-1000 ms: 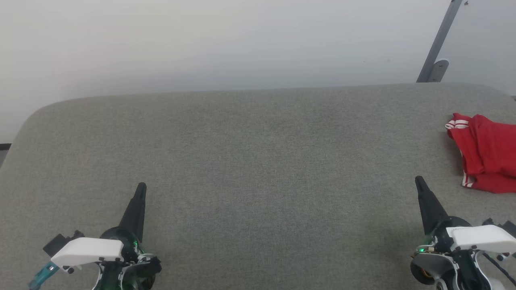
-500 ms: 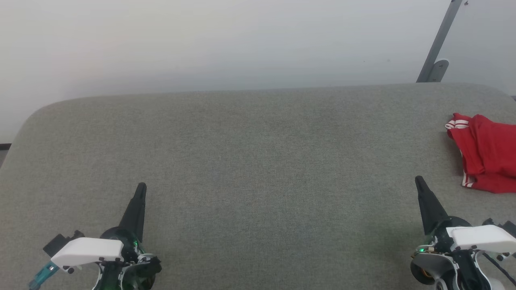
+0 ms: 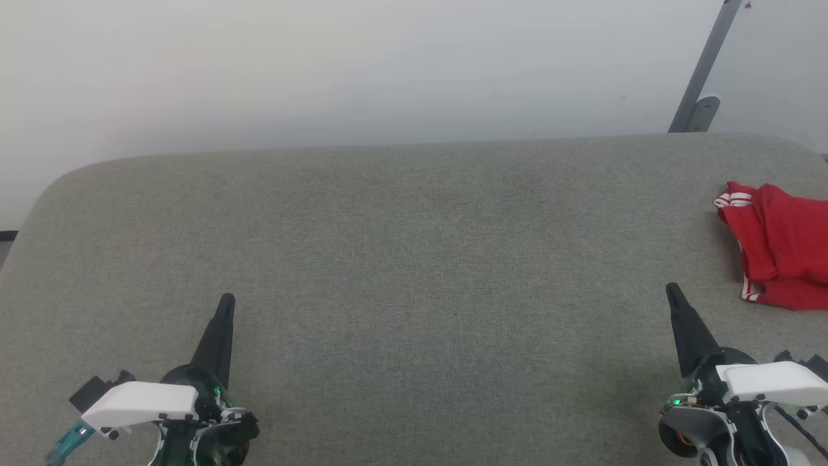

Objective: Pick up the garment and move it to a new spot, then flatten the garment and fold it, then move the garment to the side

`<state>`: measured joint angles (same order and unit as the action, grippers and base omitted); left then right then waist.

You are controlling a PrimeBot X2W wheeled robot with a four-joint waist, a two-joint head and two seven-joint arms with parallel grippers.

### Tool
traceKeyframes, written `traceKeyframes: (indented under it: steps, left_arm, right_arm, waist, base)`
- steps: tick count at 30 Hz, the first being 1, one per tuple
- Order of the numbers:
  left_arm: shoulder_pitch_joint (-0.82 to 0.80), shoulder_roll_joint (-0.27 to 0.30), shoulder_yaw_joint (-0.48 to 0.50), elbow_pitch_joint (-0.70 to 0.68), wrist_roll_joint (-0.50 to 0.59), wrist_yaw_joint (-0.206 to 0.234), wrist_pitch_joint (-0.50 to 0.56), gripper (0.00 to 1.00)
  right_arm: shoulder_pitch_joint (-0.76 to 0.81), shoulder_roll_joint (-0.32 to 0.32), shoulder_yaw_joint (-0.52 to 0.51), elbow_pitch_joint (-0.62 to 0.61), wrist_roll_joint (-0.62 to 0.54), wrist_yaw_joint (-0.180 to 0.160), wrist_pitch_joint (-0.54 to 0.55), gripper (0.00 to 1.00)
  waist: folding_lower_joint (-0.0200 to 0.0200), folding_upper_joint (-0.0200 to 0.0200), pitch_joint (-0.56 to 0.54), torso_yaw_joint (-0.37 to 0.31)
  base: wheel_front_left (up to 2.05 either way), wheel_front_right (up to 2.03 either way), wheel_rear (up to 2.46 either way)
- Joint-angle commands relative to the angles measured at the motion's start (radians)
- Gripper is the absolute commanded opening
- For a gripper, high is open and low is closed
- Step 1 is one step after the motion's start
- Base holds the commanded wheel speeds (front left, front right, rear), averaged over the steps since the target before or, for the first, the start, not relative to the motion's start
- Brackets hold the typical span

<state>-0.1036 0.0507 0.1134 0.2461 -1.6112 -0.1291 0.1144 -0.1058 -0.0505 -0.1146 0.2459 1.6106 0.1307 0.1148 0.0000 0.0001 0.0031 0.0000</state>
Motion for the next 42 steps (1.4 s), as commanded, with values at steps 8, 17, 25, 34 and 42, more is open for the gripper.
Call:
traceKeyframes:
  steps: [8,17,25,34,42]
  left_arm:
    - [-0.012,-0.002,0.000,-0.001,-0.003,-0.003,0.003,0.00]
    - [-0.012,-0.002,0.000,-0.001,-0.003,-0.003,0.003,0.00]
    - [-0.012,-0.002,0.000,-0.001,-0.003,-0.003,0.003,0.00]
    - [-0.012,-0.002,0.000,-0.001,-0.003,-0.003,0.003,0.00]
    - [-0.012,-0.002,0.000,-0.001,-0.003,-0.003,0.003,0.00]
  right_arm:
    - [-0.005,0.004,-0.001,-0.003,0.004,0.000,0.002,0.00]
    - [-0.005,0.004,-0.001,-0.003,0.004,0.000,0.002,0.00]
    - [-0.005,0.004,-0.001,-0.003,0.004,0.000,0.002,0.00]
    - [-0.005,0.004,-0.001,-0.003,0.004,0.000,0.002,0.00]
    - [-0.005,0.003,-0.001,-0.003,0.004,0.000,0.002,0.00]
  waist:
    - [0.0000,-0.0001,0.000,0.000]
    - [0.0000,-0.0001,0.000,0.000]
    - [0.0000,-0.0001,0.000,0.000]
    - [0.0000,-0.0001,0.000,0.000]
    - [0.0000,-0.0001,0.000,0.000]
  base:
    - [0.00,0.00,0.00]
    - [0.00,0.00,0.00]
    - [0.00,0.00,0.00]
    - [0.00,0.00,0.00]
    - [0.00,0.00,0.00]
